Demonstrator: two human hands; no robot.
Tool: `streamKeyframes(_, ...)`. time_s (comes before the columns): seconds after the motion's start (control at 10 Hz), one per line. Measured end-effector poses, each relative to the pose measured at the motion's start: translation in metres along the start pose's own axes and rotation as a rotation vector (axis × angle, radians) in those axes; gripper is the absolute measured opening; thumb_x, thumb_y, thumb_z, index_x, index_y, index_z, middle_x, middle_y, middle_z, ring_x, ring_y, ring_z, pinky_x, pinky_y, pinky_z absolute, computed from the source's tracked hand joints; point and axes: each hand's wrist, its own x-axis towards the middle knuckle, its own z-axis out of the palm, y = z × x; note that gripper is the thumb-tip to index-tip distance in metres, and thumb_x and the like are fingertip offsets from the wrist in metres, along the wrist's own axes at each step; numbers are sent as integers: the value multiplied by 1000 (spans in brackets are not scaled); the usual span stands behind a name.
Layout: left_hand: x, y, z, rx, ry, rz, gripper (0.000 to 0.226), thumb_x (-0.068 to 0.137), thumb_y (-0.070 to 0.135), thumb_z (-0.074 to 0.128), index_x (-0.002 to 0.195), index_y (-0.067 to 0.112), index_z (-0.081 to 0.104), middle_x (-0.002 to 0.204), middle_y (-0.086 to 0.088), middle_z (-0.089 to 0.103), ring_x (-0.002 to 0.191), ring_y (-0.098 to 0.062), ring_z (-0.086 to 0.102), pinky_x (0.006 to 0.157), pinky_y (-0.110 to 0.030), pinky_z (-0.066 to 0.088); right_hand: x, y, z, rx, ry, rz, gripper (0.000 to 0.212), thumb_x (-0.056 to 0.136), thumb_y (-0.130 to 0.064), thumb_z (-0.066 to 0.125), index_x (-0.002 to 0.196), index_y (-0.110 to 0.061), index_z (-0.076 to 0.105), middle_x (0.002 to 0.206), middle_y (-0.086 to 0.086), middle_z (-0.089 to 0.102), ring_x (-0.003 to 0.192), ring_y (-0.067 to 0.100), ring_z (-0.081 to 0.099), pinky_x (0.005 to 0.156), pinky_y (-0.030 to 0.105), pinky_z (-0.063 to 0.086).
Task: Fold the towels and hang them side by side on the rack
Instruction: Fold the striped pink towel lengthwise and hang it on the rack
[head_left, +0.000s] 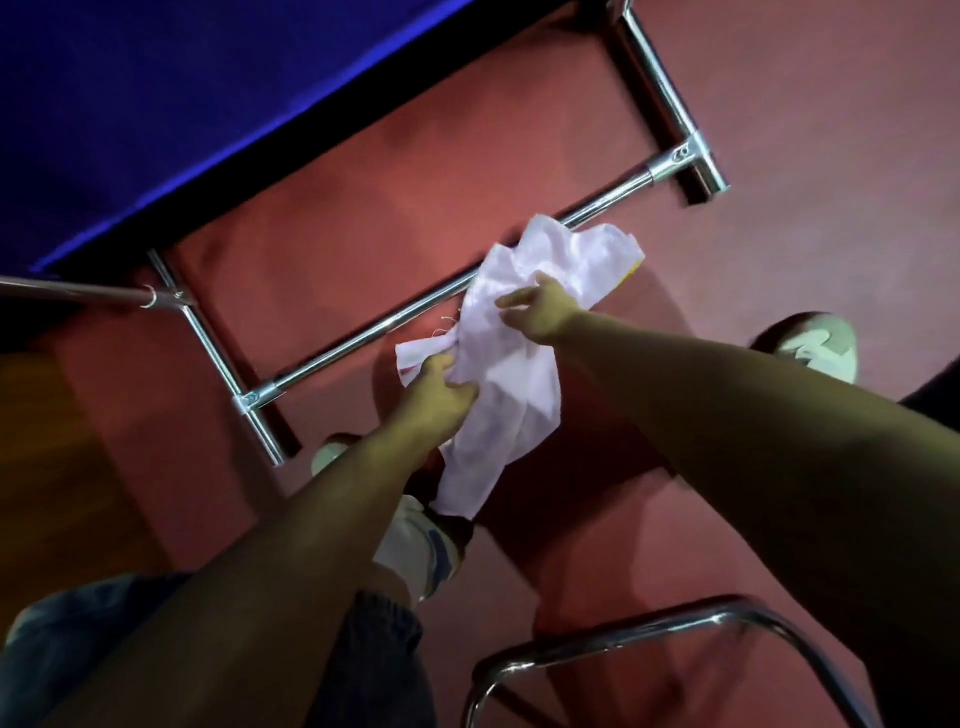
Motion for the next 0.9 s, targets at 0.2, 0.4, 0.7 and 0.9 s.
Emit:
streamKeyframes(0.2,8,0,-1,-101,40,-44,16,82,16,53,94,9,61,75,-6,55,69,-21,55,60,-31,40,-20,-21,-3,112,-39,10,22,93,-13,50,77,-6,62,79,8,60,72,19,56,59,14,44)
streamKeyframes(0.4,-31,44,-21,-787,76,-279,52,90,61,40,89,12,58,99,-7,61,95,-21,59,82,-36,50,-92,-61,-9,817,-240,49,15,84,1,53,73,-7,60,62,3,50,53,9,47,49,18,39)
streamKeyframes(0.7,-163,84,-59,-1104,-129,18,20,74,35,67,68,16,73,67,1,69,78,-22,64,71,-31,54,-283,-129,-70,819,-698,-326,41,87,0,39,65,-8,72,67,2,70,64,8,67,69,18,52)
streamKeyframes(0.9,-370,167,-59,-1144,127,236,21,93,10,40,76,9,53,42,0,61,46,-15,62,51,-24,52,-407,-137,-103,1166,-537,-322,22,77,-22,62,67,-2,68,66,9,68,61,22,69,60,28,59)
